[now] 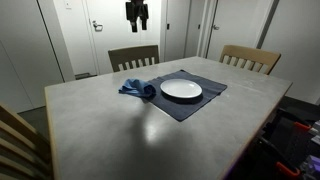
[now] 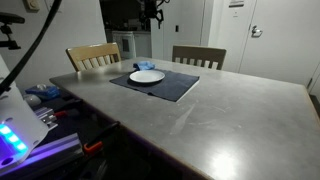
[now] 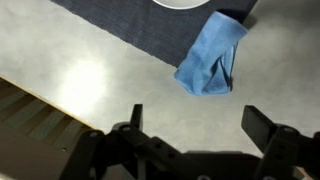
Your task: Use the cloth to wipe the plate
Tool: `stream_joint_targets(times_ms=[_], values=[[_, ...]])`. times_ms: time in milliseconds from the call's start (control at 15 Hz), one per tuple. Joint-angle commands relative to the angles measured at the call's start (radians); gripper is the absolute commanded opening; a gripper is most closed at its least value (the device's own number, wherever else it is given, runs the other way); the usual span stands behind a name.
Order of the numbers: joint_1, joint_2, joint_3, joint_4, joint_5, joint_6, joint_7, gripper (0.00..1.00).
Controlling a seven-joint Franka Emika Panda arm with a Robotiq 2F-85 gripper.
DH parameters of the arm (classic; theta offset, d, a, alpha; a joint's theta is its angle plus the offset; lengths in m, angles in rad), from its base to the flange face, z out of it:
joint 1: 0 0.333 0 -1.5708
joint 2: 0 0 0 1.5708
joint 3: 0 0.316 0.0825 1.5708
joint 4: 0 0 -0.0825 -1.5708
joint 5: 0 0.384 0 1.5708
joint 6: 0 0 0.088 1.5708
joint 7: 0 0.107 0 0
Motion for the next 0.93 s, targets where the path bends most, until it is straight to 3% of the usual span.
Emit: stream_joint_targets(times_ms=[0,200,467,867], values=[[-0.007,0.006,0.0,-0.008,0.019,0.016,0.018,1.0],[-0.016,0.015,0.003,-0.009,0.032,0.031,0.034,1.0],[0.015,0.049,-0.013,0.004,0.025,0.045,0.171,1.0],[0.018,0.103,-0.004,0.002,0.04,0.049,0.258,1.0]])
